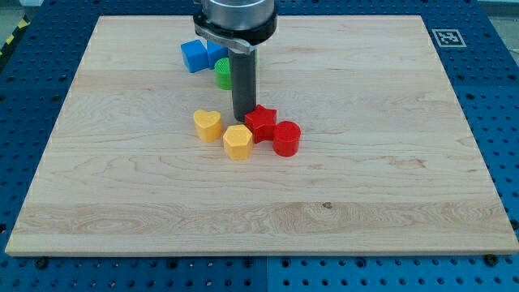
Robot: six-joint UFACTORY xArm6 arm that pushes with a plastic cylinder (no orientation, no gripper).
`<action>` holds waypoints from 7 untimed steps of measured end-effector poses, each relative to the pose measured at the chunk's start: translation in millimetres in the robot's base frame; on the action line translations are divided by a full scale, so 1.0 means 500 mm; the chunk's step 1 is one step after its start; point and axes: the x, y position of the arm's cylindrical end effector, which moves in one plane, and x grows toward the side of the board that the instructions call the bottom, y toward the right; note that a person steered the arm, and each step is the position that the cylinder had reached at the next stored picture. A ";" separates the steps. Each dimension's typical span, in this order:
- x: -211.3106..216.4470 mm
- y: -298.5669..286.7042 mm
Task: Place the heart diagonal to the hexagon
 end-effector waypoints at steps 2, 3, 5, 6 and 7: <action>-0.027 -0.011; -0.113 -0.066; -0.138 -0.248; -0.092 -0.305; -0.007 -0.308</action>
